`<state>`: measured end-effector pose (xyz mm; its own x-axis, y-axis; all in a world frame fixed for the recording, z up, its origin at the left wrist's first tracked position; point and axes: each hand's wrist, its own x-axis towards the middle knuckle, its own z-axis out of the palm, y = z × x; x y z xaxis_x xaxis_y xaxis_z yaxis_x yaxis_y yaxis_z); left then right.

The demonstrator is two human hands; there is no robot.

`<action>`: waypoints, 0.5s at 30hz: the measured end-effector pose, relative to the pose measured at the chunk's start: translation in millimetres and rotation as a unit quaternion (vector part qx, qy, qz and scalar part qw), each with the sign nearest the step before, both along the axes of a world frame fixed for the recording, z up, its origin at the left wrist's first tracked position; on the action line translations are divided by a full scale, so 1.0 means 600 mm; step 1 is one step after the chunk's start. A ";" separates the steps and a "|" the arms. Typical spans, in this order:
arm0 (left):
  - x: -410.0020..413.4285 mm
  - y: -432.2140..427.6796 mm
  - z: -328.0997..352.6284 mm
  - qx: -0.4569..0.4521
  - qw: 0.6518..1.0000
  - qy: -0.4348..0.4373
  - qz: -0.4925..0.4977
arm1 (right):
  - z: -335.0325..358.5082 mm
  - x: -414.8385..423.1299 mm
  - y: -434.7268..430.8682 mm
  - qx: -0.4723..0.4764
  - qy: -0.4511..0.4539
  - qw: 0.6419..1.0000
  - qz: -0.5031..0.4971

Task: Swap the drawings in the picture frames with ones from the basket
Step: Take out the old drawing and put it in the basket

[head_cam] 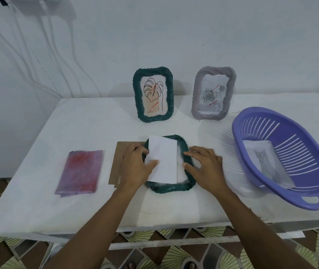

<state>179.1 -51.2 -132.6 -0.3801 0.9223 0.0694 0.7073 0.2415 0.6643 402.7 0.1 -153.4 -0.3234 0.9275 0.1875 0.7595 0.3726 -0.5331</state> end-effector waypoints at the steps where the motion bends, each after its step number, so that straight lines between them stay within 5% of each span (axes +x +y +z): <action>1: 0.000 -0.002 0.003 0.003 1.000 -0.016 0.005 | -0.001 0.000 -0.001 0.000 0.001 1.000 0.001; 7: -0.009 -0.010 0.033 0.039 0.994 -0.106 0.002 | 0.025 -0.002 -0.012 0.011 0.074 0.997 0.003; 15: 0.047 0.012 0.093 0.069 0.953 -0.290 -0.042 | 0.159 0.074 0.000 0.169 -0.080 0.981 -0.041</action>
